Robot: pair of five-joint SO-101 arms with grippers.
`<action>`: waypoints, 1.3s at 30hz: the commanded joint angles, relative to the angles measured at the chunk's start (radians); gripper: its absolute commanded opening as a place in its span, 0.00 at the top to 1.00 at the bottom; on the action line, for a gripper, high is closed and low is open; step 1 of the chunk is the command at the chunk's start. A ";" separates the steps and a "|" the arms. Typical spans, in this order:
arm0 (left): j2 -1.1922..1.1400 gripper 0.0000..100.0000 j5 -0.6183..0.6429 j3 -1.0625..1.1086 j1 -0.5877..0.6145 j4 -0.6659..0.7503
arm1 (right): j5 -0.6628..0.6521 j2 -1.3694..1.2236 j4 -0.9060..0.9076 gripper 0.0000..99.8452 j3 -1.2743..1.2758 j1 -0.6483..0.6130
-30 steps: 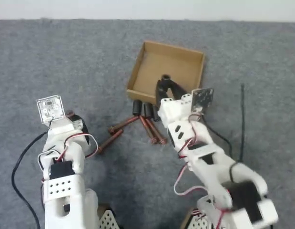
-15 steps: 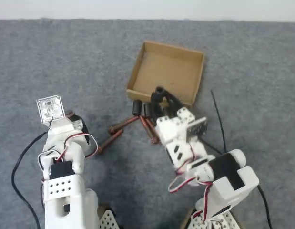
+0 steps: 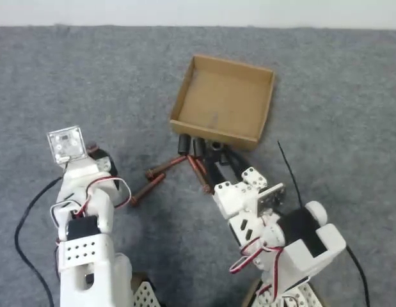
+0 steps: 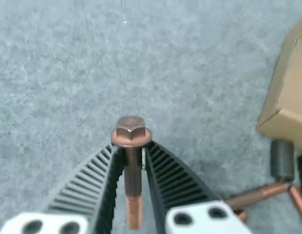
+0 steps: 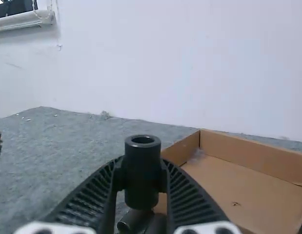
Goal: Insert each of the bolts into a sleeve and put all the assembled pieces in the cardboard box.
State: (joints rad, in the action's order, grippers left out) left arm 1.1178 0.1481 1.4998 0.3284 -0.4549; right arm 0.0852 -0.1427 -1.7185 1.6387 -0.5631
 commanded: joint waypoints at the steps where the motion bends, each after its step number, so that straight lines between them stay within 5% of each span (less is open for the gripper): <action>1: 0.041 0.99 0.011 -0.117 -0.051 0.115 | -0.015 0.005 -0.025 0.99 0.023 -0.015; 8: 0.041 0.99 0.011 -0.145 -0.368 0.331 | -0.015 0.005 -0.025 0.99 0.023 -0.015; 17: 0.041 0.99 0.011 -0.154 -0.603 0.534 | -0.014 0.005 -0.025 0.99 0.023 -0.016; 24: 0.035 0.99 0.012 -0.217 -0.695 0.529 | -0.014 0.004 -0.024 0.99 0.021 -0.016; 31: 0.038 0.99 0.012 -0.332 -0.783 0.299 | -0.014 0.004 -0.024 0.99 0.021 -0.016; 39: 0.035 0.99 0.031 -0.282 -0.841 0.299 | -0.014 0.004 -0.024 0.99 0.020 -0.016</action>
State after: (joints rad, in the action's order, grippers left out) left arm 1.1178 0.1542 1.2390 -0.4864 -0.1573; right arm 0.0821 -0.1427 -1.7185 1.6387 -0.5677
